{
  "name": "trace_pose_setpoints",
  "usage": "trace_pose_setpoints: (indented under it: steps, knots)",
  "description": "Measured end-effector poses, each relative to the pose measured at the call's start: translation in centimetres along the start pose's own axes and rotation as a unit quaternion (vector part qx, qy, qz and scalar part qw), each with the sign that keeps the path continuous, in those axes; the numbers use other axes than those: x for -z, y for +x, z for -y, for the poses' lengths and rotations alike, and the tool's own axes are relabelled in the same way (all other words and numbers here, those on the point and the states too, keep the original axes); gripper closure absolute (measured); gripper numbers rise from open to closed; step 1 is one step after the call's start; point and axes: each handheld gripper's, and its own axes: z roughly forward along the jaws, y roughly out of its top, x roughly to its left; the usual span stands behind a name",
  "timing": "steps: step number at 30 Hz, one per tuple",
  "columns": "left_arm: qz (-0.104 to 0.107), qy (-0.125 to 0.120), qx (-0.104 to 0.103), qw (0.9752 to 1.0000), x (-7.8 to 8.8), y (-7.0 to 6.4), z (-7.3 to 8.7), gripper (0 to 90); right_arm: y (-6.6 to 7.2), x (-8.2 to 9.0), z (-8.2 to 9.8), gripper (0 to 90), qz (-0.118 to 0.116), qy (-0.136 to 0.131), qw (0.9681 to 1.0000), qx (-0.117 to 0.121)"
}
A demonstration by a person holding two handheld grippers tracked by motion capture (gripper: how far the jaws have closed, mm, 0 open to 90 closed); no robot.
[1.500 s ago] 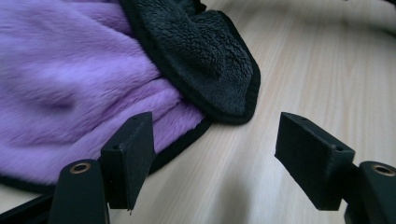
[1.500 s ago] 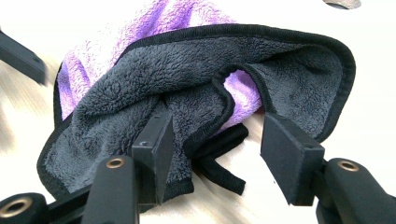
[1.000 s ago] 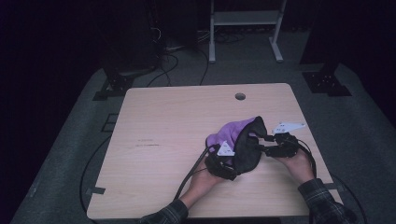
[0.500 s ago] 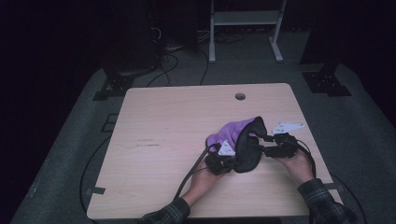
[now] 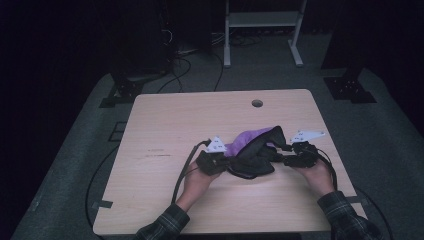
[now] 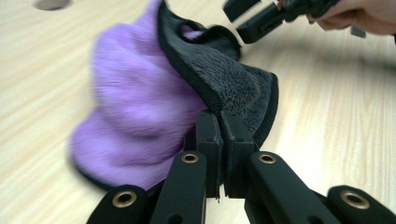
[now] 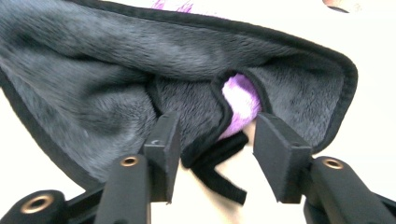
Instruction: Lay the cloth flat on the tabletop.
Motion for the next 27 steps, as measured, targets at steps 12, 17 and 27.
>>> trace_pose_setpoints:
  steps: [12, 17, 27]
  knots:
    - [-0.034, -0.009, 0.015, 0.9993, 3.1, 2.9, 0.6, 87.3, -0.3, -2.4, -0.9, 84.4, 0.016, 0.025, 0.9996, 0.003]
    - [-0.051, -0.018, 0.022, 0.9983, 4.6, 4.0, 0.9, 87.4, -0.8, -1.1, -1.2, 85.7, 0.025, 0.009, 0.9997, 0.002]
    - [-0.099, -0.036, 0.054, 0.9929, 9.3, 7.7, 2.2, 87.4, -1.7, 2.1, -1.6, 86.3, 0.042, -0.028, 0.9987, 0.001]
